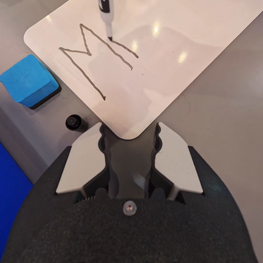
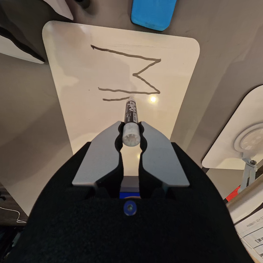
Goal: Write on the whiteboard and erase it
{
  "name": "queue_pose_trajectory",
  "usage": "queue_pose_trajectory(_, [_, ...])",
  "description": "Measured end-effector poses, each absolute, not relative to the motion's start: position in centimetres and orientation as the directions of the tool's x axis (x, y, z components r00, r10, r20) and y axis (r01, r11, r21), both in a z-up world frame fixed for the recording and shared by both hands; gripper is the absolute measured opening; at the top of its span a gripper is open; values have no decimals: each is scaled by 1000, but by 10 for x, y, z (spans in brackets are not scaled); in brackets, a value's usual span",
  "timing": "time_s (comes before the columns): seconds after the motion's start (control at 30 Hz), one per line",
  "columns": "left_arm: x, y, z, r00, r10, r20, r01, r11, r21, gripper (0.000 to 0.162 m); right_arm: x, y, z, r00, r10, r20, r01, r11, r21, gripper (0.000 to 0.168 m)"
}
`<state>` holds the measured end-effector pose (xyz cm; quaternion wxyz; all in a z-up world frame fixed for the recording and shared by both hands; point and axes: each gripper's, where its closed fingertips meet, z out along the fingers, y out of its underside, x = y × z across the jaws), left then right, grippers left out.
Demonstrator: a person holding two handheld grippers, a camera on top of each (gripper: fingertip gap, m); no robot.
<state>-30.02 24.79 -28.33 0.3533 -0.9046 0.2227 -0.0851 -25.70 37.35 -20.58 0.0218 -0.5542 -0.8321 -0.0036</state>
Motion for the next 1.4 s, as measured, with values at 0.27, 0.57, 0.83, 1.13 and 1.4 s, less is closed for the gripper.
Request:
queue_pose_trajectory(0.27, [-300, 248, -283, 886, -464, -3, -344, -651, -677, 68, -265, 397, -206, -374, 926, 45, 927, 375, -6, 20])
queue_pose_trajectory(0.57, [-300, 248, -283, 885, -466, -3, -344, -649, -678, 68, -274, 420, -206, -356, 934, 41, 934, 357, -11, 20])
queue_pose_trajectory(0.83, [-300, 249, -284, 885, -466, -3, -344, -650, -678, 68, -266, 417, -206, -367, 929, 54, 930, 368, 0, 20])
queue_pose_trajectory(1.13, [-299, 250, -284, 886, -464, -4, -345, -652, -675, 68, -242, 390, -206, -351, 935, 52, 936, 351, 1, 20])
queue_pose_trajectory(1.4, [-299, 250, -284, 885, -466, -3, -346, -652, -675, 69, -217, 360, -207, -336, 940, 61, 942, 336, 8, 20])
